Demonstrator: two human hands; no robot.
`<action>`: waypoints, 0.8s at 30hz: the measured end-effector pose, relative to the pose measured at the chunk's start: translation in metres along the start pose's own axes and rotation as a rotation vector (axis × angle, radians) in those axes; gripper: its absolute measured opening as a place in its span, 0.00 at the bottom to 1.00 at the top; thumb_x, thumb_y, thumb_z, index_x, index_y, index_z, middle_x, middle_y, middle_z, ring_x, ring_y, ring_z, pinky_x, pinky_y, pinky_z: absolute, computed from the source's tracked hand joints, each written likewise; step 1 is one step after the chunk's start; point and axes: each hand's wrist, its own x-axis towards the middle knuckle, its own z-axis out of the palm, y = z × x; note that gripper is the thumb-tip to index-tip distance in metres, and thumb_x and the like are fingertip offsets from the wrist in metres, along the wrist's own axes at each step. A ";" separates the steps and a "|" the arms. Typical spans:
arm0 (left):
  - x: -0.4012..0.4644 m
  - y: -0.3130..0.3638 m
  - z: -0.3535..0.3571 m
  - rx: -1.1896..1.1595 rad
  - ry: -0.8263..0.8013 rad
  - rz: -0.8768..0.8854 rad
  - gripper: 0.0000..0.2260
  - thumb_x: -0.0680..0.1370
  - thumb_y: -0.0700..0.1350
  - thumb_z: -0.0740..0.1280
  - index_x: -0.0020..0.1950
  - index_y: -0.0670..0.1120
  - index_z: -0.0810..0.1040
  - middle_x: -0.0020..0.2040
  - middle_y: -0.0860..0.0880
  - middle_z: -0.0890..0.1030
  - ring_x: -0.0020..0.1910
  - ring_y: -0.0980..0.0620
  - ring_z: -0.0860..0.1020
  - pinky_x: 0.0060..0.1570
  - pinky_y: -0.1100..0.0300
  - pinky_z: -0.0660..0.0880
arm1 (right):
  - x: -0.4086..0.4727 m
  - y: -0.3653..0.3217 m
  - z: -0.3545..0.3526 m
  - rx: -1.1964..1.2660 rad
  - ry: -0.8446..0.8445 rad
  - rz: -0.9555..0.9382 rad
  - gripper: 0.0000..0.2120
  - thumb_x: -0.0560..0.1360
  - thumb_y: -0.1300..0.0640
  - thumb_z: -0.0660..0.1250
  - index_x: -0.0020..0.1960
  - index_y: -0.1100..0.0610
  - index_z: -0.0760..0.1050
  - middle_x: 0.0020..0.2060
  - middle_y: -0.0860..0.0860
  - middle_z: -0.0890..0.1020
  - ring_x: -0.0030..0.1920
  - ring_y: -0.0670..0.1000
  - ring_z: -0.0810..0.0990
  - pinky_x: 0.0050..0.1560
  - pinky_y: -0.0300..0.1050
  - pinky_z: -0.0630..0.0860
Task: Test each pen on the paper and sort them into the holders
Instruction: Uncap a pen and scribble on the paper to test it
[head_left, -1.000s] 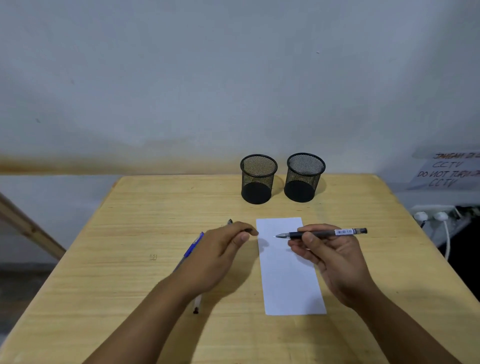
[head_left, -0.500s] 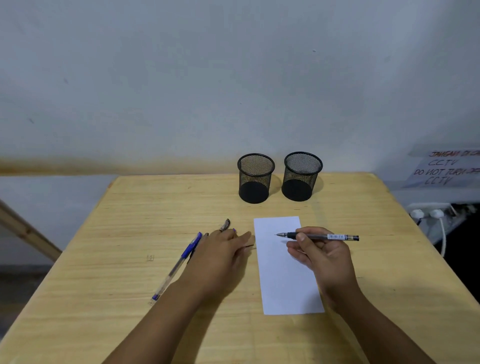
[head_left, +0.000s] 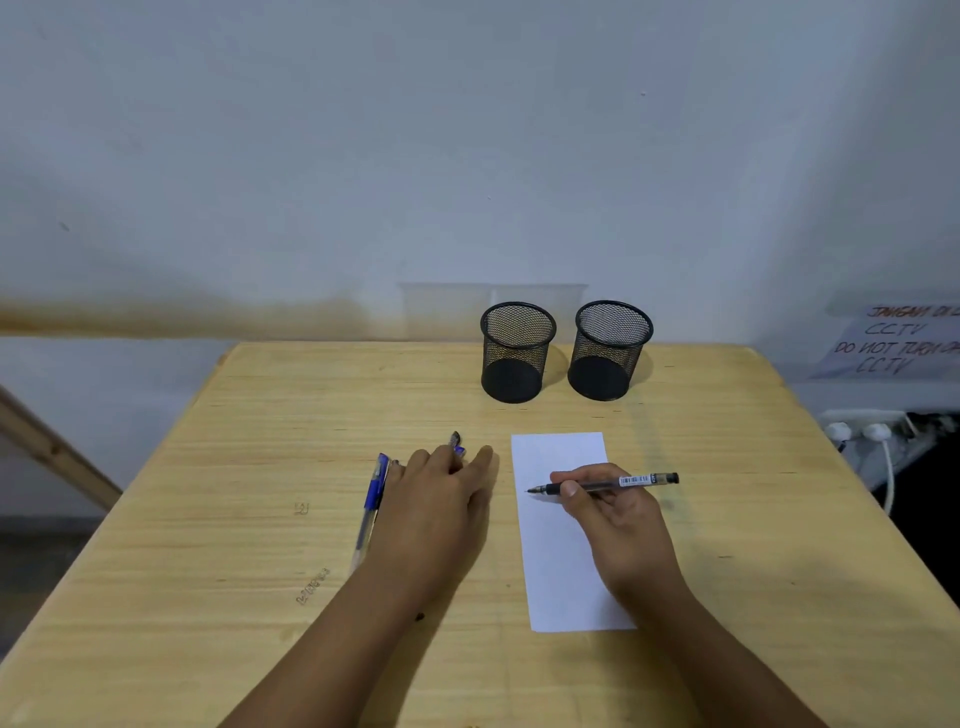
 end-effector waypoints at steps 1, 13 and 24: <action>0.000 0.000 -0.001 0.000 -0.015 -0.016 0.19 0.78 0.51 0.62 0.70 0.57 0.71 0.53 0.52 0.78 0.49 0.47 0.75 0.53 0.50 0.70 | 0.000 0.000 -0.001 -0.001 -0.006 0.000 0.02 0.78 0.60 0.66 0.48 0.58 0.78 0.44 0.45 0.87 0.48 0.43 0.85 0.50 0.40 0.79; -0.038 0.034 -0.001 -0.113 -0.080 0.165 0.21 0.74 0.64 0.60 0.58 0.51 0.76 0.53 0.54 0.77 0.53 0.49 0.73 0.48 0.52 0.71 | 0.006 0.001 -0.008 0.160 0.067 0.092 0.04 0.78 0.61 0.65 0.47 0.61 0.77 0.42 0.56 0.86 0.46 0.57 0.85 0.48 0.51 0.82; -0.047 0.026 0.003 -0.121 -0.133 0.180 0.27 0.75 0.64 0.59 0.68 0.51 0.72 0.65 0.54 0.74 0.63 0.51 0.69 0.57 0.52 0.71 | 0.046 -0.013 0.010 -0.033 0.056 -0.014 0.08 0.71 0.67 0.73 0.45 0.56 0.79 0.41 0.51 0.86 0.45 0.49 0.85 0.53 0.47 0.81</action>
